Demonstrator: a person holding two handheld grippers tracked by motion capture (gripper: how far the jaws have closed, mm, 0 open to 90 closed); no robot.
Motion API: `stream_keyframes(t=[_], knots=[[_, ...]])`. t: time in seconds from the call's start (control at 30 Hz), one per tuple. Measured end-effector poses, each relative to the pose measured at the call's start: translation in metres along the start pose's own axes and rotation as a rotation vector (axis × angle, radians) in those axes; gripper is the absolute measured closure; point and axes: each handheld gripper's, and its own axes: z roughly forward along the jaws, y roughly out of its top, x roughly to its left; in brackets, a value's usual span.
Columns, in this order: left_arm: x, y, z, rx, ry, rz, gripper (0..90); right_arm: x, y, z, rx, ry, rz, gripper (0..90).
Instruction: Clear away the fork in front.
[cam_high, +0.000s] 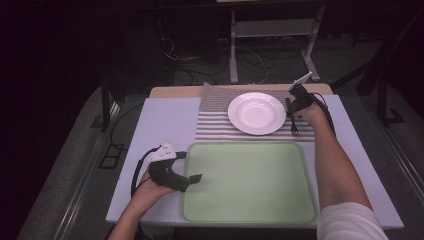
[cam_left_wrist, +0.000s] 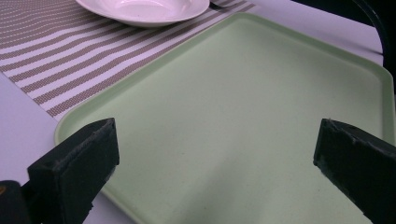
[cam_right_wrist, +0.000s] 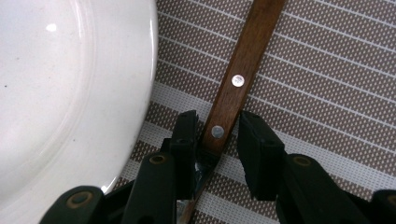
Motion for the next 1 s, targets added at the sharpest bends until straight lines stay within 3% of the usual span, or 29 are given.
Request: stream_keyframes(t=[0.37,0.6,0.73,1.0], knots=[[0.0,0.0,-0.001,-0.002,0.002,0.002,0.0,-0.001,0.0,0.0,-0.005,-0.023,0.025,76.4],[0.0,0.0,-0.001,-0.001,0.002,0.001,0.0,-0.003,-0.001,0.0,-0.01,-0.01,0.025,76.8],[0.0,-0.001,-0.002,-0.005,0.003,0.003,0.0,-0.009,-0.005,-0.005,-0.037,0.01,0.056,76.9],[0.0,-0.001,-0.002,-0.005,0.005,0.003,0.0,-0.019,-0.019,-0.035,-0.142,0.058,0.05,77.0]])
